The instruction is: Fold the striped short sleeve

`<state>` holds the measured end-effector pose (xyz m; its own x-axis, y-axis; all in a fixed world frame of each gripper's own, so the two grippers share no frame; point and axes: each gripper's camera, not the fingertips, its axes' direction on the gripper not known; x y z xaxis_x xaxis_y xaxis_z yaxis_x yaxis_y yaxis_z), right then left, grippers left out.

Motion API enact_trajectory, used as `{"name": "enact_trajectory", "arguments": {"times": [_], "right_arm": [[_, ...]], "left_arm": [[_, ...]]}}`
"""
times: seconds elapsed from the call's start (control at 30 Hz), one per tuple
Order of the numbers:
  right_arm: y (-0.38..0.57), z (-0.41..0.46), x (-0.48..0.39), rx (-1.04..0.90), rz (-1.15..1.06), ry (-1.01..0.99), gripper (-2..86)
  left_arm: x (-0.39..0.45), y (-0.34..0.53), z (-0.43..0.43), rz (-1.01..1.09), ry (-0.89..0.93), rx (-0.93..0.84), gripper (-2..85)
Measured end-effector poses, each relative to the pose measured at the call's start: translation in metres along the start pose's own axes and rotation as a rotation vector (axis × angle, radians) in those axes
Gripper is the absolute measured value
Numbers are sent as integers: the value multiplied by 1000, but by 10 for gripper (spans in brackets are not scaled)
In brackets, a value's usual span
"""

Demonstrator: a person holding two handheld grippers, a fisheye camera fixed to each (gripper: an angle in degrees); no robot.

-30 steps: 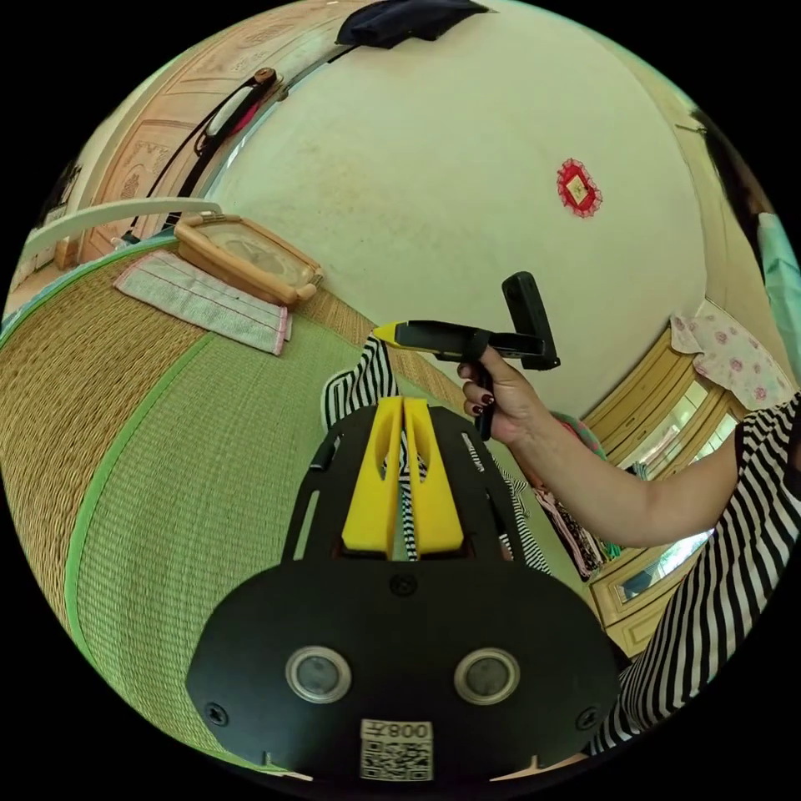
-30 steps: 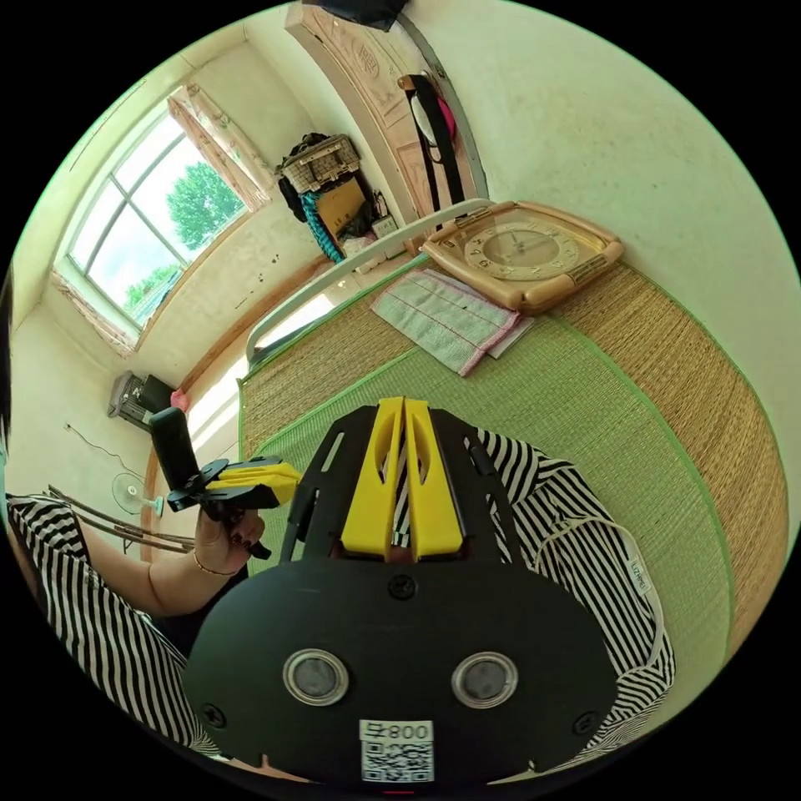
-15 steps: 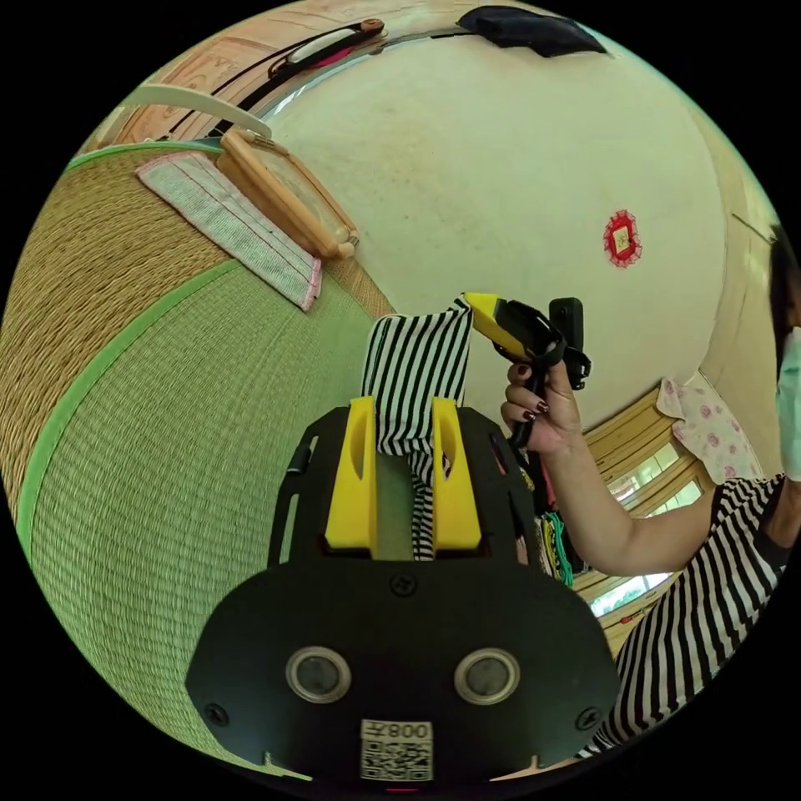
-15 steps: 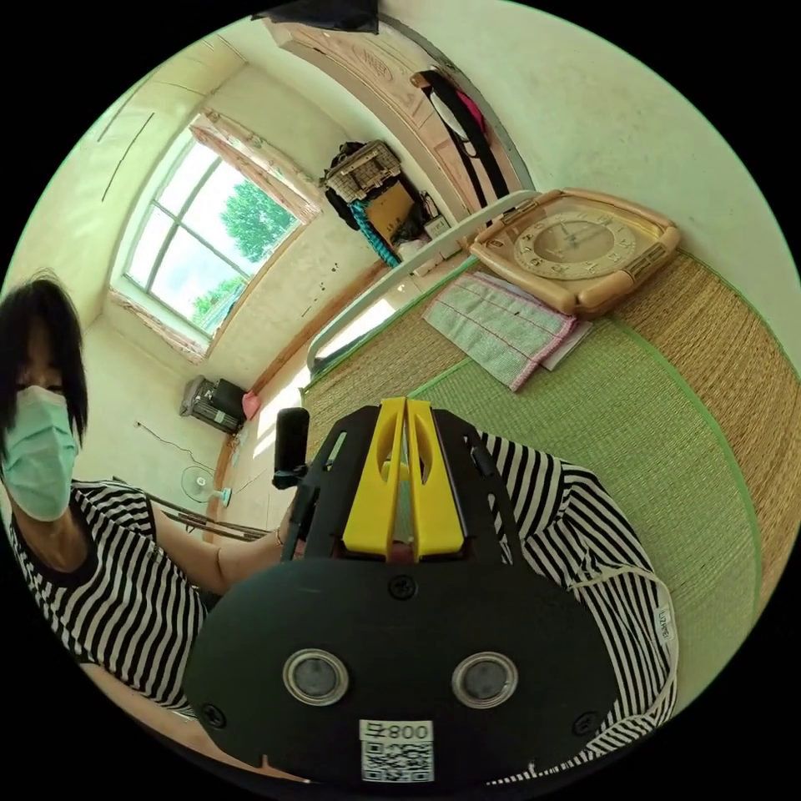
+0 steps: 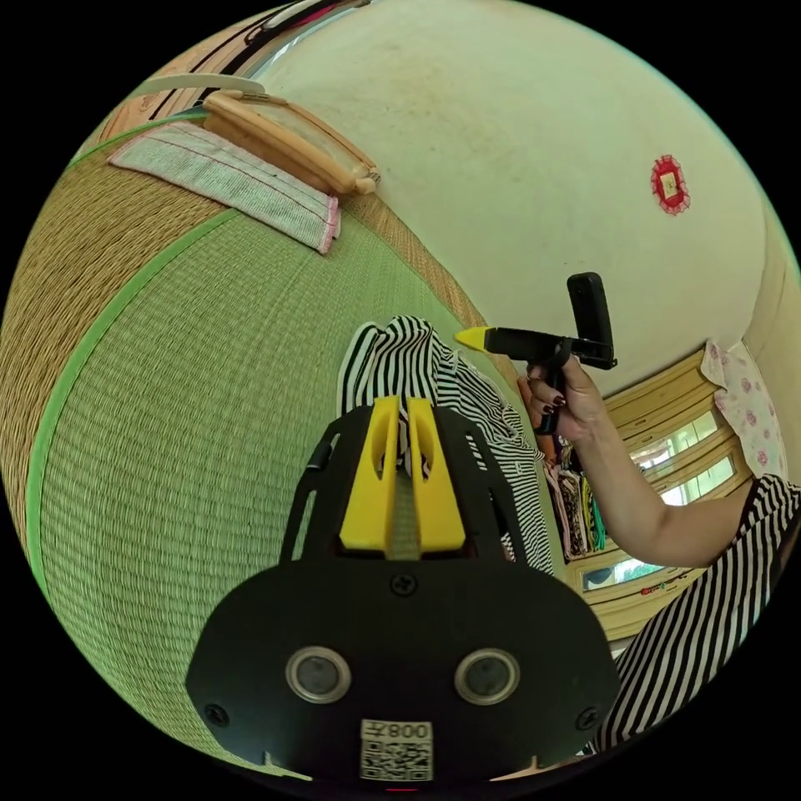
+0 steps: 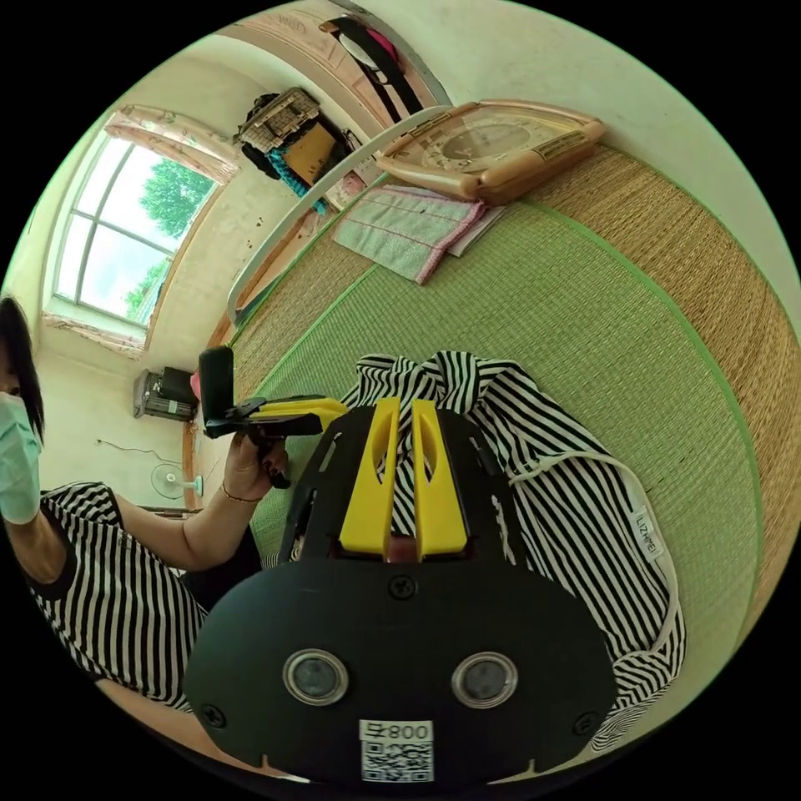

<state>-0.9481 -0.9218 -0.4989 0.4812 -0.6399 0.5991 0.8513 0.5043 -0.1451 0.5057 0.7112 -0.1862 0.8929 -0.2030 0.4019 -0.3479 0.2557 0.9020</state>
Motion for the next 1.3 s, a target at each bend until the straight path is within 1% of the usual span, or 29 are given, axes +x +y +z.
{"name": "enact_trajectory", "arguments": {"times": [0.1, 0.2, 0.27, 0.37, 0.4, 0.47, 0.53, 0.63, 0.7, 0.73, 0.8, 0.83, 0.9, 0.97, 1.03, 1.17, 1.23, 1.3], "right_arm": [[-32, -12, -35, 11, -86, 60, 54], [-72, 7, -69, -107, -185, 179, 77], [-97, 32, -86, -231, -243, 258, 82], [-114, 50, -102, -313, -291, 354, 79], [-117, 52, -105, -325, -297, 368, 75], [-124, 58, -115, -358, -311, 394, 58], [-128, 56, -125, -354, -325, 440, 30], [-137, 50, -136, -363, -329, 418, 6], [-144, 37, -146, -331, -336, 369, 2], [-148, 21, -158, -281, -358, 340, 0], [-155, -6, -181, -198, -405, 333, -1], [-158, -24, -199, -147, -458, 318, -2], [-162, -43, -223, -92, -537, 335, -2], [-169, -48, -242, -97, -602, 402, -2], [-175, -41, -243, -132, -609, 428, 0], [-188, -17, -225, -233, -541, 379, 8], [-188, -20, -220, -214, -520, 377, 12], [-189, -26, -217, -193, -499, 364, 13]], "left_arm": [[6, -2, -4, 31, -35, 15, 27], [11, -6, -10, 57, -102, 1, 50], [13, -8, -12, 63, -158, -12, 62], [14, -11, -11, 73, -219, -37, 66], [13, -13, -6, 72, -221, -81, 63], [12, -16, -1, 78, -215, -109, 47], [12, -19, 1, 86, -215, -134, 28], [9, -20, -2, 87, -197, -132, 11], [9, -19, -15, 96, -193, -81, 6], [10, -19, -20, 102, -190, -58, 6], [13, -15, -43, 134, -172, 63, 7], [14, -14, -49, 142, -169, 91, 7], [13, -11, -66, 151, -153, 172, 14], [9, -10, -72, 149, -129, 194, 27], [3, -11, -73, 130, -130, 186, 51], [-7, -17, -71, 101, -110, 136, 90], [-10, -22, -67, 98, -121, 77, 98], [-17, -28, -56, 80, -149, -26, 93]]}}
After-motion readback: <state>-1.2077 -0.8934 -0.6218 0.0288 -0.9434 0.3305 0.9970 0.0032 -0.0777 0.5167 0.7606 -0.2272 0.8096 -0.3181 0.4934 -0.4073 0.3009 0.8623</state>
